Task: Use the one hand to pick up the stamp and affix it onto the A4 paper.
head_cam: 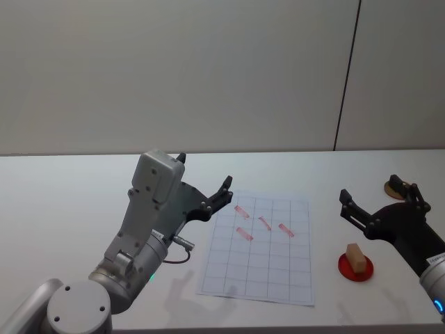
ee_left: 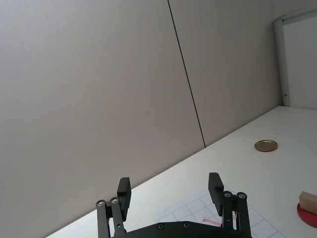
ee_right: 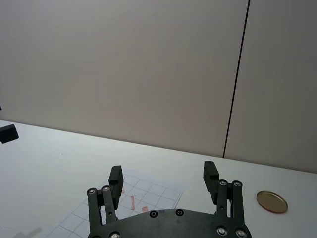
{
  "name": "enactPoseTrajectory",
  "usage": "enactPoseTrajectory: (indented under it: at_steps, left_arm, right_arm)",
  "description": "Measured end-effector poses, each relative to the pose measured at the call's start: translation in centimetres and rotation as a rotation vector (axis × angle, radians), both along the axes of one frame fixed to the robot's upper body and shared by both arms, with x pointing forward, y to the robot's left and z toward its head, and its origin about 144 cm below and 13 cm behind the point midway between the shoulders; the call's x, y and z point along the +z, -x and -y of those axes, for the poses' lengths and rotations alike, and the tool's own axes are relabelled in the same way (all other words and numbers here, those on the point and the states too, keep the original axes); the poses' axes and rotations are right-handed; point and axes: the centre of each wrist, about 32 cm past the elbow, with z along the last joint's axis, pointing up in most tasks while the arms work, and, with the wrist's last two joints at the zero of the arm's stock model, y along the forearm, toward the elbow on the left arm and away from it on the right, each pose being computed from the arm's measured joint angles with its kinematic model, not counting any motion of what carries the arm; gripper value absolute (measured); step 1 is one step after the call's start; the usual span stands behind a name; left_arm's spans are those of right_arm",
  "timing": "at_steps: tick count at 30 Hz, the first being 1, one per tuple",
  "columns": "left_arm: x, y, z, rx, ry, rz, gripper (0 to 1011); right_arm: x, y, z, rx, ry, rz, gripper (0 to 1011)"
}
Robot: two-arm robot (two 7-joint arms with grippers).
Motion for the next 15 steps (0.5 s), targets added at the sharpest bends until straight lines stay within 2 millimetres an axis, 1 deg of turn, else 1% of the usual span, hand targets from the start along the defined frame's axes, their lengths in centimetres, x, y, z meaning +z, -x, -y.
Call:
enactPoseTrajectory:
  at_steps: [15]
  left_arm:
    - [0.00, 0.00, 0.00, 0.000, 0.000, 0.000, 993]
  right_arm:
    - [0.00, 0.00, 0.00, 0.000, 0.000, 0.000, 1001]
